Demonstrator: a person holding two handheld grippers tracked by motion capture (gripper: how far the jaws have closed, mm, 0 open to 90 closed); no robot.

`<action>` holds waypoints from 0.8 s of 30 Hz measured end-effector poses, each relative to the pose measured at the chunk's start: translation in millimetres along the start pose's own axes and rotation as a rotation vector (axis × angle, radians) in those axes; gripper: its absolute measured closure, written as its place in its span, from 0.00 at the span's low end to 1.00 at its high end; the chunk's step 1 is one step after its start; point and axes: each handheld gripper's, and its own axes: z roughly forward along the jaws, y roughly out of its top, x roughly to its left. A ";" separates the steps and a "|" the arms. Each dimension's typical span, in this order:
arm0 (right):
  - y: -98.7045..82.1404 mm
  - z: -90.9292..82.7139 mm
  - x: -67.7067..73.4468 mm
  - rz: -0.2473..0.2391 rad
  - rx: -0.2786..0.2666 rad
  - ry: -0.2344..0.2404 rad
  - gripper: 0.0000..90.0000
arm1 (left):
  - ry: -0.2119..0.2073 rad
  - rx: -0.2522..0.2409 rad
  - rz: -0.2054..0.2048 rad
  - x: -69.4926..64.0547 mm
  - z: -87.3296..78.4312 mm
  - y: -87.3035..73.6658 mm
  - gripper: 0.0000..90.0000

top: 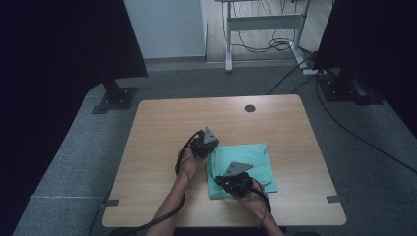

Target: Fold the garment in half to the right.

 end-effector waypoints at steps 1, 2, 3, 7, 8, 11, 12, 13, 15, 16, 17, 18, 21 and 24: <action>-1.3 -1.7 -1.3 0.002 0.000 -0.003 0.92 | 0.000 -0.003 -0.001 -1.1 1.3 1.1 0.96; -2.6 -3.5 -2.6 0.004 0.000 -0.005 0.92 | -0.002 -0.007 -0.005 -2.4 2.9 2.3 0.96; -2.6 -3.5 -2.6 0.004 0.000 -0.005 0.92 | -0.002 -0.007 -0.005 -2.4 2.9 2.3 0.96; -8.9 -10.7 -8.1 0.012 0.003 -0.022 0.92 | -0.005 -0.003 0.007 -6.2 8.4 6.7 0.96; -9.7 -11.7 -8.8 0.013 0.002 -0.023 0.92 | -0.007 -0.004 0.007 -7.8 10.3 8.6 0.96; -13.0 -16.2 -11.0 0.013 0.004 -0.029 0.92 | -0.014 -0.005 0.012 -11.2 14.1 13.3 0.96; -13.8 -17.8 -11.6 0.013 0.004 -0.031 0.92 | -0.014 -0.006 0.012 -12.3 15.2 14.4 0.96; -14.4 -19.0 -12.0 0.014 0.003 -0.032 0.92 | -0.015 -0.007 0.015 -13.9 16.6 16.1 0.96; -15.6 -22.3 -13.4 0.015 0.000 -0.034 0.92 | -0.018 -0.009 0.021 -16.9 18.6 19.8 0.96; -16.0 -24.2 -14.1 0.014 -0.002 -0.036 0.92 | -0.019 -0.011 0.023 -19.0 20.1 22.2 0.96; -16.5 -26.8 -14.9 0.014 -0.004 -0.039 0.92 | -0.021 -0.016 0.021 -20.7 21.3 23.9 0.96; -16.8 -28.9 -15.5 0.015 -0.007 -0.041 0.92 | -0.022 -0.019 0.022 -21.9 22.3 25.5 0.96; -18.2 -35.2 -17.8 0.012 -0.010 -0.049 0.92 | -0.020 -0.020 0.030 -25.3 24.8 29.3 0.96; -20.5 -40.1 -20.8 0.012 -0.007 -0.057 0.92 | -0.017 -0.025 0.031 -28.6 27.9 32.5 0.96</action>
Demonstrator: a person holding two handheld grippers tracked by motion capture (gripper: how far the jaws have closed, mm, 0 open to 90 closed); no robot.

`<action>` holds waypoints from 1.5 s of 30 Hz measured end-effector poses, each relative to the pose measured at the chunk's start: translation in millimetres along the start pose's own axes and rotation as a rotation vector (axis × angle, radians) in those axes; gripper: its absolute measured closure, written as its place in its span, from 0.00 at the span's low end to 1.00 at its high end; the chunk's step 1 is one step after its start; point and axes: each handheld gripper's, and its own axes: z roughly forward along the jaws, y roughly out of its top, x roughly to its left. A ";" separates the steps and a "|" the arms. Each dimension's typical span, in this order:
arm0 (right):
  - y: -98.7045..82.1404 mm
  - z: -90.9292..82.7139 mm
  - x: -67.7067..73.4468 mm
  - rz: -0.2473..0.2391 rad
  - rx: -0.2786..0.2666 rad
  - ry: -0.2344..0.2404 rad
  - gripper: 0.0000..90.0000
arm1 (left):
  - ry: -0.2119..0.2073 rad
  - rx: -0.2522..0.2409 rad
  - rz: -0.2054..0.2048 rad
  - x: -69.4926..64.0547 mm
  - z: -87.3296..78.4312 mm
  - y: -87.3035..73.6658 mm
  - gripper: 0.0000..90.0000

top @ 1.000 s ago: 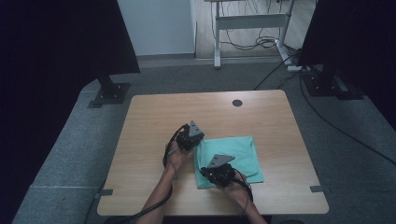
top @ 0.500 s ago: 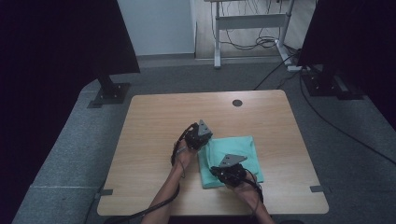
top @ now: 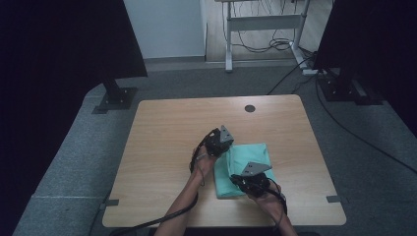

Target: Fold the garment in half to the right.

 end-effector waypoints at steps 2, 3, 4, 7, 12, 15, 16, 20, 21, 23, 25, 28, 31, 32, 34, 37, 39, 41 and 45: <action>-2.0 -2.6 -1.7 0.000 0.003 -0.007 0.92 | -0.006 -0.005 -0.004 -1.3 2.1 1.4 0.96; -3.8 -4.4 -3.0 0.004 0.005 -0.010 0.92 | -0.008 -0.006 -0.006 -2.4 3.3 2.0 0.96; -5.3 -5.7 -4.1 0.006 0.007 -0.012 0.92 | -0.012 -0.005 -0.004 -3.5 4.9 2.6 0.96; -10.7 -8.6 -6.9 0.013 0.015 -0.018 0.92 | -0.022 -0.002 0.003 -7.7 9.6 4.6 0.95; -22.1 -14.5 -12.5 0.027 0.029 -0.032 0.92 | -0.043 -0.003 0.000 -15.4 20.8 6.9 0.95; -28.2 -17.9 -15.6 0.041 0.032 -0.039 0.92 | -0.058 0.006 -0.002 -19.1 28.1 5.9 0.95; -30.1 -18.7 -16.5 0.044 0.035 -0.041 0.92 | -0.060 0.011 -0.002 -20.4 30.6 5.3 0.94; -38.3 -18.9 -19.7 0.055 0.045 -0.048 0.92 | -0.072 0.034 0.003 -24.0 40.6 2.1 0.94; -40.2 -18.3 -20.2 0.058 0.049 -0.049 0.92 | -0.077 0.038 0.001 -24.5 42.8 1.0 0.94; -43.3 -16.7 -21.0 0.063 0.058 -0.050 0.92 | -0.081 0.049 -0.002 -25.1 46.5 -1.7 0.94; -45.0 -14.8 -21.4 0.062 0.068 -0.052 0.92 | -0.085 0.058 -0.006 -25.0 49.5 -5.1 0.93; -47.2 -11.9 -21.7 0.064 0.073 -0.053 0.92 | -0.091 0.048 -0.021 -23.8 49.9 -7.8 0.92; -47.8 -10.7 -21.9 0.076 0.073 -0.053 0.92 | -0.096 0.048 -0.020 -22.0 49.3 -9.0 0.92; -47.7 -10.0 -21.6 0.077 0.072 -0.053 0.92 | -0.099 0.047 -0.022 -21.5 49.0 -9.6 0.92; -47.3 -8.4 -20.7 0.080 0.069 -0.054 0.92 | -0.099 0.053 -0.022 -20.2 47.4 -10.7 0.92; -44.9 -4.3 -17.1 0.075 0.068 -0.052 0.92 | -0.101 0.054 -0.029 -16.9 44.2 -13.9 0.93; -42.6 -0.5 -14.1 0.074 0.067 -0.047 0.92 | -0.104 0.057 -0.032 -14.0 41.5 -16.6 0.92; -40.1 3.8 -11.0 0.068 0.065 -0.039 0.92 | -0.106 0.056 -0.034 -11.5 38.7 -19.5 0.92; -34.1 12.8 -4.1 0.056 0.066 -0.026 0.92 | -0.100 0.064 -0.028 -6.9 32.6 -24.9 0.92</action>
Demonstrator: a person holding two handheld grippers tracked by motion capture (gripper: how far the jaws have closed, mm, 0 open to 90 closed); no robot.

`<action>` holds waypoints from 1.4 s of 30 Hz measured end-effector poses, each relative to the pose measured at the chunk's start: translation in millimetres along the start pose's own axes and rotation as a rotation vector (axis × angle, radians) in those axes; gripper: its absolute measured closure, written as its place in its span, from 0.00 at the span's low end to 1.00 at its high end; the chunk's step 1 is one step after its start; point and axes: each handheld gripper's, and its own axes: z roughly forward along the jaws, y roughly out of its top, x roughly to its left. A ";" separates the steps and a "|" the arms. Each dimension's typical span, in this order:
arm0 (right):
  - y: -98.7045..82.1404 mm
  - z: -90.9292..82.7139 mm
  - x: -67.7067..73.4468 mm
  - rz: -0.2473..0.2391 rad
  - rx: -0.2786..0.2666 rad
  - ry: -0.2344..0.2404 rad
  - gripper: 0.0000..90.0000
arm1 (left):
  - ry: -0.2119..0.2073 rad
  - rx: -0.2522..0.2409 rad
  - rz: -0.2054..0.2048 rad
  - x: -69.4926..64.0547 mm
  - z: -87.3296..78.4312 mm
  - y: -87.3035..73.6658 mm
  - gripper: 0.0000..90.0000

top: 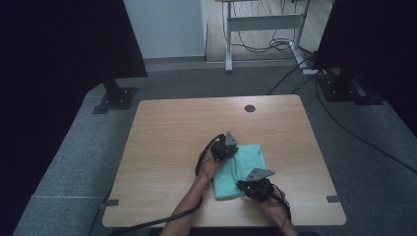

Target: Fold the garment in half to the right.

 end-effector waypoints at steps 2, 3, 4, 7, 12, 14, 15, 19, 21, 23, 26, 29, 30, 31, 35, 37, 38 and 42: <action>2.9 3.9 3.7 -0.004 0.001 0.004 0.92 | 0.001 0.002 -0.002 2.2 -3.0 -2.8 0.92; 4.2 5.6 5.4 -0.006 0.002 0.006 0.92 | 0.001 0.002 -0.002 2.2 -3.0 -2.8 0.92; 5.5 7.4 7.2 -0.006 0.003 0.008 0.92 | 0.001 0.001 -0.007 4.2 -5.8 -5.9 0.92; 9.1 12.4 12.1 -0.008 0.003 0.015 0.92 | 0.001 0.004 -0.014 7.4 -10.3 -10.3 0.92; 14.8 20.3 19.4 -0.020 0.002 0.027 0.92 | 0.008 0.019 -0.017 12.7 -18.5 -16.9 0.92; 15.9 21.6 20.7 -0.020 0.003 0.031 0.92 | 0.009 0.021 -0.021 14.0 -20.5 -18.9 0.93; 17.7 24.1 23.1 -0.023 0.002 0.034 0.92 | 0.009 0.020 -0.022 14.9 -21.5 -20.0 0.93; 20.5 26.6 26.1 -0.033 0.007 0.032 0.92 | 0.003 0.018 -0.034 18.1 -24.3 -23.4 0.93; 20.9 26.7 26.5 -0.034 0.007 0.031 0.92 | 0.009 0.029 -0.015 17.0 -24.0 -21.6 0.93; 21.1 26.2 26.2 -0.035 0.007 0.036 0.92 | 0.013 0.036 -0.004 16.2 -24.0 -20.4 0.93; 21.4 24.8 24.9 -0.029 -0.002 0.043 0.92 | 0.037 0.047 0.025 15.5 -25.2 -16.9 0.96; 22.4 22.4 24.7 -0.031 -0.007 0.042 0.92 | 0.047 0.026 0.022 15.4 -29.3 -12.1 0.97; 22.9 21.2 24.8 -0.033 -0.011 0.040 0.92 | 0.050 0.021 0.025 15.3 -30.7 -10.3 0.97; 23.6 19.8 24.6 -0.033 -0.015 0.041 0.92 | 0.050 0.019 0.032 15.5 -32.1 -8.4 0.97; 26.8 12.4 23.4 -0.030 -0.035 0.043 0.92 | 0.060 -0.004 0.040 14.9 -37.7 -0.5 0.97; 28.0 8.5 22.3 -0.032 -0.043 0.038 0.92 | 0.062 -0.027 0.049 14.1 -40.1 4.1 0.97; 28.4 6.4 21.5 -0.032 -0.044 0.035 0.92 | 0.063 -0.039 0.053 13.4 -41.0 6.5 0.97; 29.0 -3.2 17.8 -0.024 -0.060 0.029 0.92 | 0.062 -0.083 0.069 8.9 -41.2 16.9 0.96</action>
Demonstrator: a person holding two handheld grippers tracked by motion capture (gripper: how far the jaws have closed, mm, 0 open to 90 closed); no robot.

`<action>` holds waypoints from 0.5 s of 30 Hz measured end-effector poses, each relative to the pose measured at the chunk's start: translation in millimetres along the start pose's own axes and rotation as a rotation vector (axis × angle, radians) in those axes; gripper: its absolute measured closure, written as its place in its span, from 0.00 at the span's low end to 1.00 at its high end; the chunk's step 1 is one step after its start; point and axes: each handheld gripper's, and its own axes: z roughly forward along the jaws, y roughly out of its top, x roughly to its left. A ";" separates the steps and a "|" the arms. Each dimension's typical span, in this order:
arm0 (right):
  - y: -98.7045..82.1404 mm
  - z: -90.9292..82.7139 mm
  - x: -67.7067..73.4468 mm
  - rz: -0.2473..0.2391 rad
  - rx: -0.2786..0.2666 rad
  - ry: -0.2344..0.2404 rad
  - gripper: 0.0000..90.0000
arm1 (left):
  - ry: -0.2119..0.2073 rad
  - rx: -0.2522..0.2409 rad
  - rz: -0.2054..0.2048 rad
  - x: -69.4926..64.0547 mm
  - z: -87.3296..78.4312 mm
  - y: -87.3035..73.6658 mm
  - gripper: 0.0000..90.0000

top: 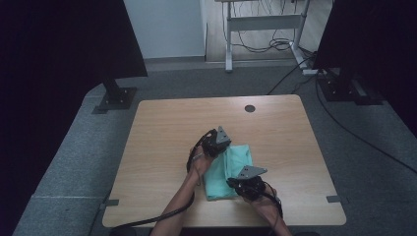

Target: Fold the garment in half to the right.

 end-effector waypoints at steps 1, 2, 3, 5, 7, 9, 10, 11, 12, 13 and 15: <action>0.0 0.0 0.0 0.000 0.000 0.000 0.92 | 0.000 0.000 0.000 0.0 0.0 0.0 0.96; 0.1 -2.9 -1.0 0.004 -0.006 -0.001 0.92 | -0.002 -0.006 0.005 -1.5 0.8 2.2 0.96; -0.2 -6.7 -2.5 -0.001 -0.005 -0.007 0.92 | -0.006 -0.014 0.010 -4.0 2.9 5.0 0.96; -1.2 -10.4 -4.4 0.000 -0.005 -0.014 0.92 | -0.008 -0.017 0.014 -5.8 5.1 7.0 0.96; -2.8 -13.8 -6.3 -0.002 -0.002 -0.022 0.92 | -0.007 -0.022 0.018 -7.3 7.1 8.0 0.96; -5.1 -17.2 -8.6 0.001 0.001 -0.029 0.92 | -0.003 -0.033 0.020 -8.6 8.6 8.7 0.96; -6.4 -19.0 -10.1 0.005 0.000 -0.032 0.92 | -0.003 -0.043 0.016 -9.2 9.1 9.0 0.96; -7.6 -20.8 -11.6 0.008 0.000 -0.034 0.92 | -0.005 -0.054 0.011 -9.5 9.6 9.4 0.96; -8.7 -22.4 -12.9 0.011 -0.001 -0.037 0.92 | -0.006 -0.064 0.009 -10.0 9.9 9.8 0.96; -9.6 -24.1 -13.9 0.014 -0.004 -0.037 0.92 | -0.007 -0.073 0.005 -10.5 10.2 10.1 0.96; -10.6 -27.0 -14.7 0.015 -0.007 -0.040 0.92 | -0.009 -0.083 -0.003 -11.7 12.0 10.4 0.95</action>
